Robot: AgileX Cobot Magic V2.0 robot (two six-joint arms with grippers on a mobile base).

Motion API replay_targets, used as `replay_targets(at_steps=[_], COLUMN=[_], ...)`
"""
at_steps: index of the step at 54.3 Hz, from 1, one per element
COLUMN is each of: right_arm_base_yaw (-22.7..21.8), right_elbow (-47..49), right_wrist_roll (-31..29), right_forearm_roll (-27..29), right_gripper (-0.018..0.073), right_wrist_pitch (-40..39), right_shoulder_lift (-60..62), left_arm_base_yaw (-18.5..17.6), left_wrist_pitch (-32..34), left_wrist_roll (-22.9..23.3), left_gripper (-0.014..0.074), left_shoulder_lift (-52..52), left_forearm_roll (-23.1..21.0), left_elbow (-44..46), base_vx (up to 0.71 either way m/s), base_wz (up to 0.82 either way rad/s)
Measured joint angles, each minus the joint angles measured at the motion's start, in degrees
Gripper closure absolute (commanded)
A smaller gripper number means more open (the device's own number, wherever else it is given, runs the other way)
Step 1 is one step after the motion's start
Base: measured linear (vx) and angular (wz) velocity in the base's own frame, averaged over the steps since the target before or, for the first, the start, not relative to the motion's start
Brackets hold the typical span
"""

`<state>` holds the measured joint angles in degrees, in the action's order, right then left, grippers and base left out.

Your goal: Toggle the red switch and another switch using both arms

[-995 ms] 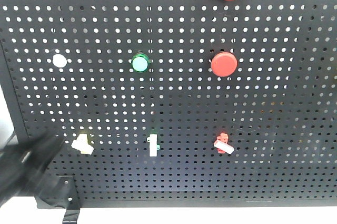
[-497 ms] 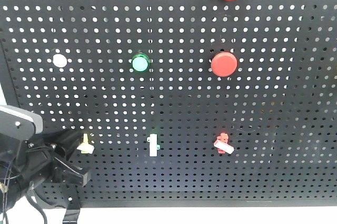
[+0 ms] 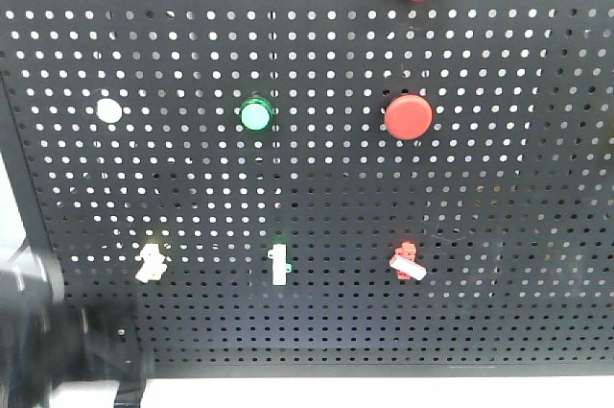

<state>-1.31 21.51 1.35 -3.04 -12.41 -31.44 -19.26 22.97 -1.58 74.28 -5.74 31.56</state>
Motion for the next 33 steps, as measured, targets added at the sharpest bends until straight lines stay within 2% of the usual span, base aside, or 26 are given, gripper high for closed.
replay_targets(at_steps=[6, 12, 21, 33], right_arm_base_yaw=[0.31, 2.64, 11.01, 19.04], right_elbow=[0.0, 0.0, 0.0, 4.64], right_wrist_roll=[1.82, 6.14, 11.49, 12.32], right_forearm_roll=[-0.42, -4.38, -14.07, -15.93], right_gripper=[0.0564, 0.0564, 0.0564, 0.0568], right_wrist_pitch=[-0.06, -0.38, -5.58, -13.28], right_shoulder_lift=[-0.63, -2.76, -9.69, -23.55], left_arm_base_yaw=[0.0, 0.0, 0.0, 0.0], left_wrist_pitch=[1.36, 1.77, 0.46, -1.09], left_wrist_roll=[0.0, 0.0, 0.0, 0.0], left_gripper=[0.0596, 0.0596, 0.0596, 0.0596], left_shoulder_lift=[-3.29, -7.28, -11.99, -13.71], left_forearm_roll=[-0.18, -0.18, -0.18, -0.18], left_elbow=[-0.79, -0.99, -1.05, -1.05], base_vx=[0.0, 0.0, 0.0, 0.0], base_wz=[0.0, 0.0, 0.0, 0.0])
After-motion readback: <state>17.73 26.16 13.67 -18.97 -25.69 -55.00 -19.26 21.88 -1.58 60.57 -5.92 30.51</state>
